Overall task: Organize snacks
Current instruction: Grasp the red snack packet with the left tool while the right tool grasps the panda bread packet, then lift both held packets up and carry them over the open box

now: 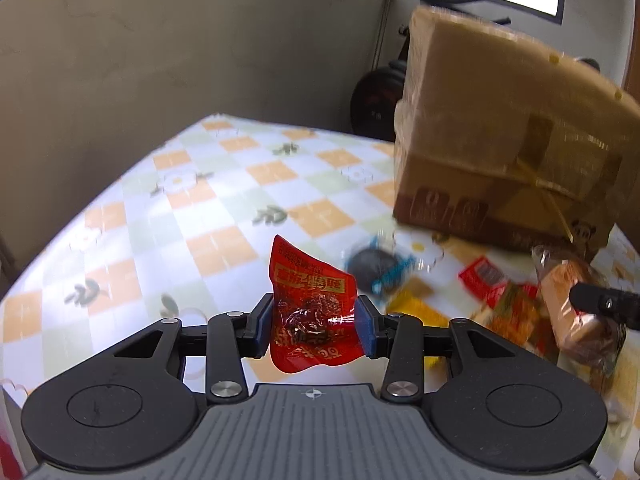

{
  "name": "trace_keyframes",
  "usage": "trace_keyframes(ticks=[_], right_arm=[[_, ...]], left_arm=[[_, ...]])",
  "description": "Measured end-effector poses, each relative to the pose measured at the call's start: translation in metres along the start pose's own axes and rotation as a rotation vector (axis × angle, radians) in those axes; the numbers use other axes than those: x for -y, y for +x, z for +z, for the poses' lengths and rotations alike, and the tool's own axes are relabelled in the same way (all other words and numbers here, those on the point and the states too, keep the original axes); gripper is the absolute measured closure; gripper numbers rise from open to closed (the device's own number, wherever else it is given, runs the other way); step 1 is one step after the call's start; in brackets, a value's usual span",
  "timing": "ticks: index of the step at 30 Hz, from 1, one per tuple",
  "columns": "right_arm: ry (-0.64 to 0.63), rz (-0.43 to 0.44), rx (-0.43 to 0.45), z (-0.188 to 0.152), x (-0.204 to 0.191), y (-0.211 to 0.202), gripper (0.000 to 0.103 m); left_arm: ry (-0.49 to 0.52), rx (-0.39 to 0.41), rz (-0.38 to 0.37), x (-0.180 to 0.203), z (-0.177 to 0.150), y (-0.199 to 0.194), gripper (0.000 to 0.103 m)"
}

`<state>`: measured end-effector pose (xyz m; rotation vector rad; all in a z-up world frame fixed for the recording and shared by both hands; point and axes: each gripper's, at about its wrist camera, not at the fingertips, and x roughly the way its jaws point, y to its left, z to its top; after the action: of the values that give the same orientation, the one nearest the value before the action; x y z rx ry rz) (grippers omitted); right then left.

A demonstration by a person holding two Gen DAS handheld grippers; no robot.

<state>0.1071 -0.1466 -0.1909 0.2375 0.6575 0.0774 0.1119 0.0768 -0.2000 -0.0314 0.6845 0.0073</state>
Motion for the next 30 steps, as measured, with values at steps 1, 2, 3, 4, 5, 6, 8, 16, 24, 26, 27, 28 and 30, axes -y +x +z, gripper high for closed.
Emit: trace_keyframes(ticks=[1, 2, 3, 4, 5, 6, 8, 16, 24, 26, 27, 28, 30], right_arm=[[-0.004, 0.001, 0.002, 0.001, 0.0, -0.001, 0.023], [-0.005, 0.003, 0.005, 0.003, -0.001, -0.001, 0.023], [-0.009, 0.007, 0.007, 0.004, -0.002, -0.001, 0.023], [-0.015, 0.012, 0.013, 0.005, -0.003, -0.003, 0.023], [-0.022, 0.017, 0.02, 0.006, -0.005, -0.004, 0.023], [-0.032, 0.019, 0.029, 0.007, -0.006, -0.006, 0.023], [-0.057, 0.022, 0.053, 0.01, -0.011, -0.011, 0.023], [-0.152, 0.019, 0.192, 0.033, -0.023, -0.036, 0.023], [-0.211, 0.021, 0.333, 0.074, -0.029, -0.055, 0.023], [-0.225, 0.019, 0.367, 0.086, -0.028, -0.06, 0.023], [-0.227, 0.018, 0.384, 0.093, -0.027, -0.062, 0.023], [-0.226, 0.02, 0.4, 0.1, -0.025, -0.063, 0.023], [-0.218, 0.023, 0.424, 0.113, -0.02, -0.065, 0.023]], left_arm=[[0.003, 0.014, 0.002, 0.0, 0.003, -0.002, 0.059], [0.003, 0.024, 0.001, 0.0, 0.006, -0.003, 0.059], [0.0, 0.032, -0.004, 0.0, 0.009, -0.004, 0.059], [-0.002, 0.04, -0.009, 0.001, 0.013, -0.005, 0.059], [-0.003, 0.049, -0.013, 0.002, 0.016, -0.006, 0.059], [-0.001, 0.059, -0.016, 0.003, 0.019, -0.007, 0.059], [0.002, 0.076, -0.026, 0.006, 0.026, -0.009, 0.059], [0.021, 0.18, -0.075, 0.025, 0.059, -0.021, 0.059], [0.013, 0.304, -0.116, 0.045, 0.099, -0.033, 0.058], [0.023, 0.333, -0.126, 0.052, 0.11, -0.036, 0.058], [0.026, 0.348, -0.131, 0.056, 0.116, -0.038, 0.058], [0.029, 0.363, -0.138, 0.06, 0.122, -0.04, 0.058], [0.032, 0.388, -0.155, 0.068, 0.135, -0.042, 0.058]])
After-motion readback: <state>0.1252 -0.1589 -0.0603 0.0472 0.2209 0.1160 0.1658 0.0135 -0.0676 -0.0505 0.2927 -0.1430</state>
